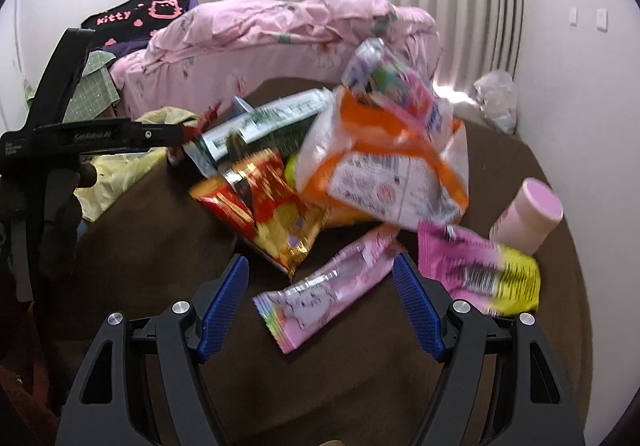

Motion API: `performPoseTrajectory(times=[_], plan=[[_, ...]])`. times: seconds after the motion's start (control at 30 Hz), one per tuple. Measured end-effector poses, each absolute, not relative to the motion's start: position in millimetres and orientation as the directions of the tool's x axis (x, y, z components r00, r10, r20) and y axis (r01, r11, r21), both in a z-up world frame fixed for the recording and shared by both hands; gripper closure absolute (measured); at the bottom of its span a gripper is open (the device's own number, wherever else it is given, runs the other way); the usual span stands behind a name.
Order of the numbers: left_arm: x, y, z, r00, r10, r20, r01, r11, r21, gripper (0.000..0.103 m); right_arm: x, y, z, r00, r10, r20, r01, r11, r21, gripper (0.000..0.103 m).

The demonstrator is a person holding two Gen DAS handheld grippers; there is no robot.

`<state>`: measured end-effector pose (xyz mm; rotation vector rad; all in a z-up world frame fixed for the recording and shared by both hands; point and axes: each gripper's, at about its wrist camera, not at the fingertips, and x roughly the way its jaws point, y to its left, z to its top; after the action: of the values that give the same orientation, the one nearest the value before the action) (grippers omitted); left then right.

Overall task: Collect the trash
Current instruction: 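Grasp the red wrapper with the left tool while the right tool grasps the pink-yellow wrapper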

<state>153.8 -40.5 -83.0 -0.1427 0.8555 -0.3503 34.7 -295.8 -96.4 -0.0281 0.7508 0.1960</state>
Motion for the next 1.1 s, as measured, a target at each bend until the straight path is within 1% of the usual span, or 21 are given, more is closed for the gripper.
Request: performPoseTrajectory(times=[0.13, 0.23, 0.33, 0.5, 0.6, 0.7, 0.83, 0.93, 0.97, 1.03, 1.1], plan=[[165.1, -38.0, -91.7, 0.571, -0.385, -0.725, 0.223, 0.923, -0.313, 0.032, 32.2, -305.3, -98.2, 0.723, 0.147, -0.676, -0.159, 0.986, 0.044, 0.032], [168.2, -37.2, -90.4, 0.563, -0.412, -0.716, 0.229, 0.910, -0.344, 0.041, 31.3, -312.2, -97.4, 0.727, 0.139, -0.672, -0.145, 0.988, 0.048, 0.032], [162.2, -36.0, -82.7, 0.584, -0.424, -0.693, 0.243, 0.905, -0.349, 0.043, 29.4, -316.1, -97.2, 0.729, 0.134, -0.672, -0.138, 0.989, 0.047, 0.032], [142.0, -35.5, -70.2, 0.598, -0.423, -0.681, 0.277, 0.906, -0.320, 0.044, 27.9, -323.9, -95.4, 0.736, 0.115, -0.667, -0.116, 0.992, 0.042, 0.032], [127.3, -36.3, -66.5, 0.584, -0.444, -0.680, 0.309, 0.896, -0.320, 0.044, 30.4, -337.3, -92.1, 0.753, 0.062, -0.655, -0.070, 0.997, 0.013, 0.032], [112.4, -38.8, -67.2, 0.581, -0.439, -0.686, 0.330, 0.897, -0.294, 0.043, 41.0, -359.5, -89.6, 0.760, 0.025, -0.649, -0.035, 0.999, -0.002, 0.032], [106.6, -41.2, -77.3, 0.579, -0.410, -0.705, 0.310, 0.910, -0.274, 0.043, 65.7, -389.9, -95.9, 0.733, 0.023, -0.680, -0.036, 0.999, -0.005, 0.032], [105.0, -41.0, -84.7, 0.571, -0.407, -0.713, 0.286, 0.913, -0.292, 0.043, 77.3, -411.2, -101.7, 0.727, 0.017, -0.687, -0.036, 0.999, -0.013, 0.032], [104.6, -41.6, -85.6, 0.569, -0.406, -0.715, 0.284, 0.913, -0.293, 0.043, 79.5, -417.9, -103.3, 0.724, 0.021, -0.690, -0.034, 0.999, -0.006, 0.032], [102.9, -43.6, -87.0, 0.572, -0.400, -0.717, 0.287, 0.916, -0.282, 0.043, 83.8, -434.9, -110.2, 0.700, 0.076, -0.710, -0.050, 0.997, 0.056, 0.032], [101.8, -45.6, -87.4, 0.574, -0.394, -0.717, 0.289, 0.918, -0.273, 0.043, 86.4, -447.4, -121.9, 0.655, 0.118, -0.747, -0.043, 0.992, 0.119, 0.032]])
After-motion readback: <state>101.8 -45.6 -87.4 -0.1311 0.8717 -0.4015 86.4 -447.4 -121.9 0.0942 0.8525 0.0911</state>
